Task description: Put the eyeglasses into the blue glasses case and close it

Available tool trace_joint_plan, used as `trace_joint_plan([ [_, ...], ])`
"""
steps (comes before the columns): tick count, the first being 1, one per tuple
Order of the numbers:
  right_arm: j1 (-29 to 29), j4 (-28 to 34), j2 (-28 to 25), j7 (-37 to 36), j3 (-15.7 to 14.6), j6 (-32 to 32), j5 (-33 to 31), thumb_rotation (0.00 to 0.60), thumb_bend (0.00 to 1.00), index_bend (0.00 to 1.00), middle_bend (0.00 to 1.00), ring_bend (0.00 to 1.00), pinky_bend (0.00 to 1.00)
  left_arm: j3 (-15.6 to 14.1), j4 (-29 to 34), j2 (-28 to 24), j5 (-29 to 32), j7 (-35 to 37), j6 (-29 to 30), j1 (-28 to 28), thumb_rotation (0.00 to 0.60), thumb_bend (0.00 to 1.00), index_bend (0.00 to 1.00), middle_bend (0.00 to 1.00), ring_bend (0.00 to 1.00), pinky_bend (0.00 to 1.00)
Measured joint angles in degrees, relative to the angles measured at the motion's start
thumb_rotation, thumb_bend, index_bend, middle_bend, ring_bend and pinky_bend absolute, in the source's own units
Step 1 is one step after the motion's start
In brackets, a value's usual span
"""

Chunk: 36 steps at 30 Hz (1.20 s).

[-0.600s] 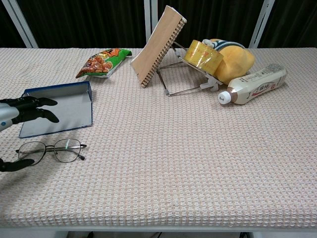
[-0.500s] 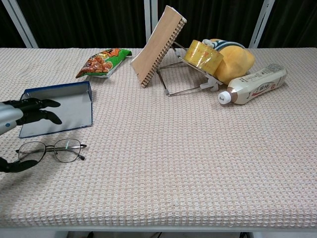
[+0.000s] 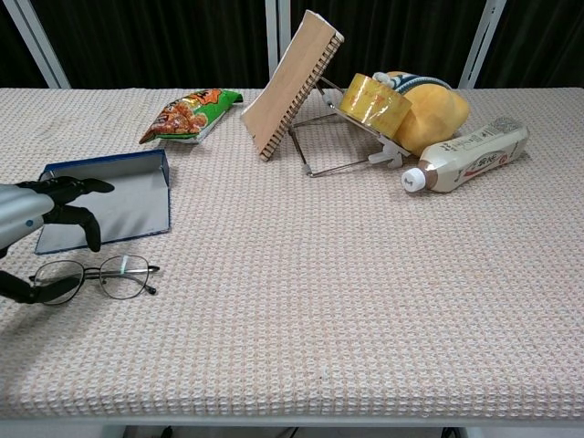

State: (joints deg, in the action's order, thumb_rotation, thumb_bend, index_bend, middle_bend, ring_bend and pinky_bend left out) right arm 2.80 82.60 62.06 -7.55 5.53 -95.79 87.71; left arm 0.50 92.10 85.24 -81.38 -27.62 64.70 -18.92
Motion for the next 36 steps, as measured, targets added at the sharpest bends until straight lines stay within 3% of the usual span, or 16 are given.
trace_joint_plan([
  [15, -0.01, -1.16, 0.67, -0.30, -0.05, 0.65, -0.65, 0.600, 0.33, 0.00, 0.00, 0.00, 0.00, 0.21, -1.21, 1.84, 2.70, 0.59, -1.78, -1.95, 0.521, 0.33, 0.49, 0.05, 0.00, 0.14],
  [28, -0.12, -2.34, 1.30, -0.96, -0.02, 1.32, -1.13, 0.600, 0.33, 0.00, 0.00, 0.00, 0.00, 0.22, -1.28, 2.26, 4.80, -0.58, -1.94, -2.89, 0.600, 0.36, 0.54, 0.07, 0.00, 0.14],
  [36, -0.12, -2.70, 1.57, -1.12, -0.03, 1.30, -1.08, 0.600, 0.33, 0.00, 0.00, 0.00, 0.00, 0.28, -1.63, 2.41, 3.90, 0.78, -0.35, -2.98, 0.600, 0.46, 0.59, 0.09, 0.00, 0.15],
])
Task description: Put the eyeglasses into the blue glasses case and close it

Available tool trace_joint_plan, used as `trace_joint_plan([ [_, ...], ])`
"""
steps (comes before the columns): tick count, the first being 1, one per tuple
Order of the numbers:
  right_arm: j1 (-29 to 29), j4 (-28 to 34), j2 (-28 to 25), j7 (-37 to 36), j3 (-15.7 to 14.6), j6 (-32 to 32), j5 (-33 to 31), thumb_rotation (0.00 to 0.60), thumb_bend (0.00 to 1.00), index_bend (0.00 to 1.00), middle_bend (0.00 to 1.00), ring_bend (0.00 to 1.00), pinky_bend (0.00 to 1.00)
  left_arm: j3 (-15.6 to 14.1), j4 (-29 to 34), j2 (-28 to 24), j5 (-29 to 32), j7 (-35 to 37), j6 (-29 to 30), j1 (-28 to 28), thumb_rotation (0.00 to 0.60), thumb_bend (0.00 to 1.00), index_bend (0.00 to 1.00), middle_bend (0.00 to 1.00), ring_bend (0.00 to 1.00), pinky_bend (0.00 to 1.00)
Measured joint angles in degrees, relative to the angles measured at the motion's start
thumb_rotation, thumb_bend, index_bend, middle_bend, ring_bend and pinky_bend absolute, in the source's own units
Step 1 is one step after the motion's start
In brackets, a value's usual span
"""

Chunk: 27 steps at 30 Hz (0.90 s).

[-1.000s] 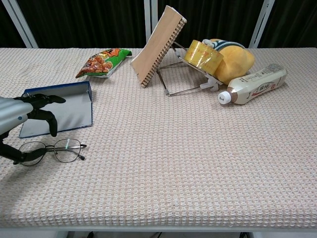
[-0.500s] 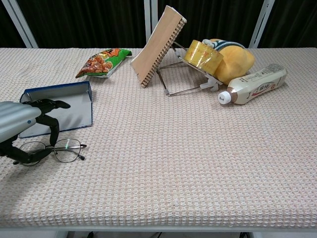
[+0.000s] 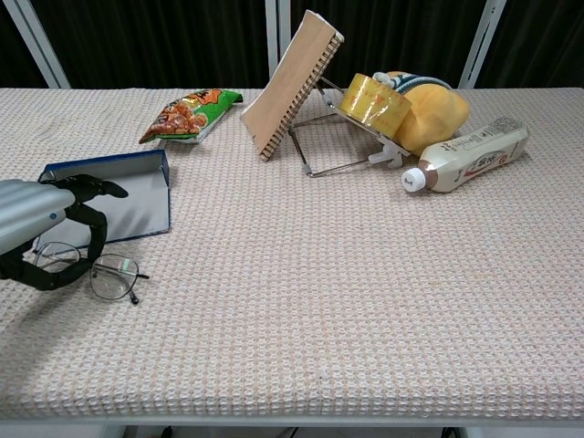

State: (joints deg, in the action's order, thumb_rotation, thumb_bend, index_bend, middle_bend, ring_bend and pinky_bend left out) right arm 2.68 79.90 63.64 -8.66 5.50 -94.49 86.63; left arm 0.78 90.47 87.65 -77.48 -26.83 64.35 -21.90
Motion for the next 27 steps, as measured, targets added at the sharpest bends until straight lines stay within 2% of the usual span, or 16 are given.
trace_joint_plan([
  [9, -0.04, 0.12, -0.06, 0.20, 0.04, -0.08, 0.14, 0.600, 0.33, 0.00, 0.00, 0.00, 0.00, 0.27, -0.07, 0.11, -1.25, 0.52, 2.33, 0.09, 0.600, 0.49, 0.63, 0.10, 0.00, 0.15],
  [12, -0.15, 0.36, -0.19, 0.40, 0.07, -0.04, 0.25, 0.600, 0.33, 0.00, 0.00, 0.00, 0.00, 1.28, -0.46, 0.47, -2.59, 0.97, 4.34, -0.07, 0.600, 0.50, 0.65, 0.10, 0.00, 0.16],
  [15, -0.22, 0.47, -0.04, 0.77, 0.25, -0.37, 0.33, 0.600, 0.33, 0.00, 0.00, 0.00, 0.00, 2.95, -0.65, 1.09, -2.45, -0.22, 5.67, -0.40, 0.600, 0.50, 0.65, 0.05, 0.00, 0.16],
  [17, -0.26, 0.48, 0.20, 1.06, 0.32, -0.61, 0.47, 0.600, 0.33, 0.00, 0.00, 0.00, 0.00, 4.27, -0.56, 1.87, -0.81, -2.48, 5.85, -0.75, 0.600, 0.50, 0.65, 0.01, 0.00, 0.15],
  [21, -0.33, 0.65, 0.13, 1.16, 0.35, -0.49, 0.45, 0.600, 0.33, 0.00, 0.00, 0.00, 0.00, 7.18, -1.21, 4.18, 4.42, -7.04, 4.68, -2.49, 0.600, 0.50, 0.66, 0.00, 0.00, 0.15],
  [27, -0.32, 0.97, -0.54, 1.12, 0.38, -0.11, 0.05, 0.600, 0.33, 0.00, 0.00, 0.00, 0.00, 11.18, -6.70, 8.93, 10.19, -9.99, 2.65, -6.12, 0.600, 0.50, 0.67, 0.00, 0.00, 0.14],
])
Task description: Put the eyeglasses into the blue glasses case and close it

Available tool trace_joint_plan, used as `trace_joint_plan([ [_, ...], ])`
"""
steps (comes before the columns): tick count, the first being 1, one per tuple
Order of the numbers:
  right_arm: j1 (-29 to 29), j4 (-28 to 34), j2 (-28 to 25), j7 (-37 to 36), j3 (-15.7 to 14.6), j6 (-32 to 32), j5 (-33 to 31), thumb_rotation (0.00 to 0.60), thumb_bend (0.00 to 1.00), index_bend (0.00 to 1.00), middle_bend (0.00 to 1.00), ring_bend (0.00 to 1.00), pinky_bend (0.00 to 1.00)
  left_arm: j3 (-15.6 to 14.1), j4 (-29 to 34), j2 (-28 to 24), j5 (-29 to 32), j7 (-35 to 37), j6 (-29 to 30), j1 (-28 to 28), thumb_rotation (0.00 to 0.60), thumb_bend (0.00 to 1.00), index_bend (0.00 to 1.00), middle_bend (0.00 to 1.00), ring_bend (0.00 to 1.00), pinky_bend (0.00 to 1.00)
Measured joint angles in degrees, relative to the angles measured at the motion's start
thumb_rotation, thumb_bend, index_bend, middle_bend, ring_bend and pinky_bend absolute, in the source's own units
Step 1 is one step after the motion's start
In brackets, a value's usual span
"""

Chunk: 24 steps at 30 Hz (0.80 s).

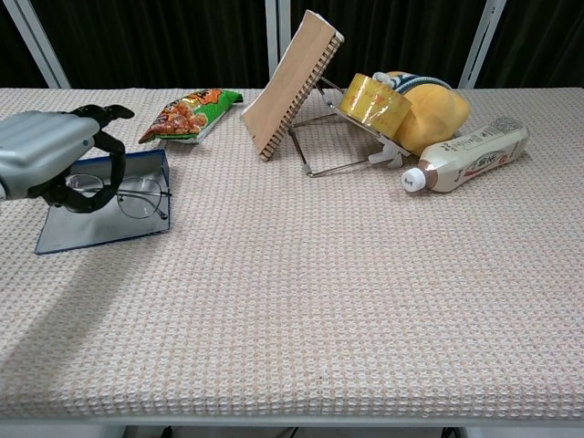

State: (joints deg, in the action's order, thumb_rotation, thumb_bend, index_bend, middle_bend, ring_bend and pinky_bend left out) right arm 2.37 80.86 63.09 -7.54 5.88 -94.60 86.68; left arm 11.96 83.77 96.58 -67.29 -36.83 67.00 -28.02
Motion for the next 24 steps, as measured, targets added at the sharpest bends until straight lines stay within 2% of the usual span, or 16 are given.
trace_joint_plan([
  [6, -0.10, -0.59, 0.09, -0.54, 0.04, 0.67, -0.49, 0.600, 0.33, 0.00, 0.00, 0.00, 0.00, 3.52, -4.28, 4.02, 7.04, -3.05, -0.29, -2.61, 0.600, 0.50, 0.68, 0.00, 0.00, 0.14],
  [15, -0.33, -1.99, 0.46, -1.78, -0.21, 1.67, -0.72, 0.600, 0.36, 0.00, 0.00, 0.00, 0.00, 6.91, -8.01, 7.03, 15.94, -6.69, -0.11, -5.35, 0.600, 0.51, 0.68, 0.00, 0.00, 0.14],
  [24, -0.31, -2.19, 0.38, -1.98, -0.36, 1.60, -0.49, 0.600, 0.36, 0.00, 0.00, 0.00, 0.00, 7.72, -9.83, 7.64, 18.87, -6.27, 1.43, -6.22, 0.600, 0.51, 0.68, 0.00, 0.00, 0.14],
])
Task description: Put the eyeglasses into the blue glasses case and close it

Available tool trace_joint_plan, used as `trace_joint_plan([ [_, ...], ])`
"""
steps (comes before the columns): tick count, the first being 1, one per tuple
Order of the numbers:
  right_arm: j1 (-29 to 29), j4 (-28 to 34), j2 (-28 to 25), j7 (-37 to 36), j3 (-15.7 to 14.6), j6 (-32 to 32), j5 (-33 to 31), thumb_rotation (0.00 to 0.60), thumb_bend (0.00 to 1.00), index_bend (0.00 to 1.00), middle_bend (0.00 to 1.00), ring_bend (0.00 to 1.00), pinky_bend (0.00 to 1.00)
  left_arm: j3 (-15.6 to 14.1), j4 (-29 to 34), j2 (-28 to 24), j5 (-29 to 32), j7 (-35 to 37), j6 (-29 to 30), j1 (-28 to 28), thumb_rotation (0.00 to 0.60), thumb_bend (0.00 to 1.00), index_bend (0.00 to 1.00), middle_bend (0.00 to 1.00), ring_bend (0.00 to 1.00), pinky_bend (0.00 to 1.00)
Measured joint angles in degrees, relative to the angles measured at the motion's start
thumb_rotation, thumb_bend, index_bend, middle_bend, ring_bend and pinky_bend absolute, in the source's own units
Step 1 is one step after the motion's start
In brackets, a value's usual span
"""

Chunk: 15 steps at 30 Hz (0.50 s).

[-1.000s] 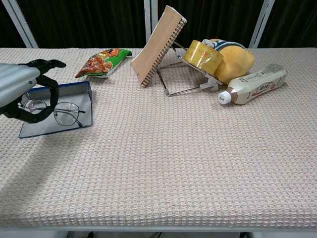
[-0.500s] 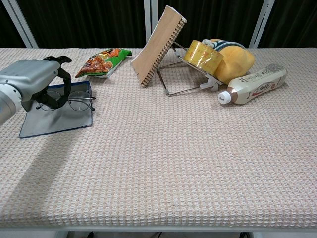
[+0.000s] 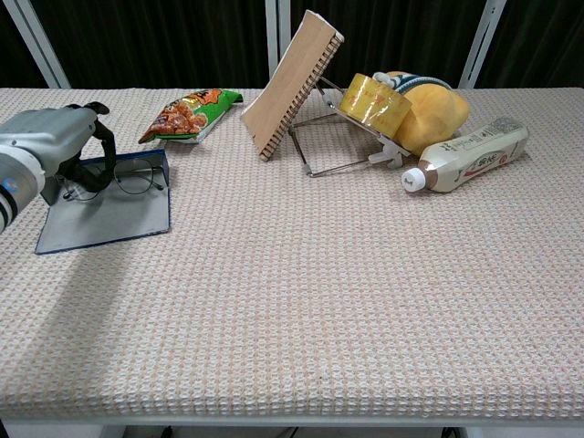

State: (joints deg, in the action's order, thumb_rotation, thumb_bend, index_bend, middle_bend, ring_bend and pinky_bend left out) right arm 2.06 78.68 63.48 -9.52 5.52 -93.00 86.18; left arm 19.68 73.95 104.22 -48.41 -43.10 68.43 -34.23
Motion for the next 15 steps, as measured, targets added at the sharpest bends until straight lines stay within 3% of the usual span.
trace_joint_plan([
  [15, -0.03, 0.39, 0.04, 0.66, -0.13, 0.01, 0.10, 0.600, 0.36, 0.00, 0.00, 0.00, 0.00, -1.28, -1.92, -0.18, 2.67, -1.44, 0.36, -1.15, 0.600, 0.51, 0.66, 0.00, 0.00, 0.14],
])
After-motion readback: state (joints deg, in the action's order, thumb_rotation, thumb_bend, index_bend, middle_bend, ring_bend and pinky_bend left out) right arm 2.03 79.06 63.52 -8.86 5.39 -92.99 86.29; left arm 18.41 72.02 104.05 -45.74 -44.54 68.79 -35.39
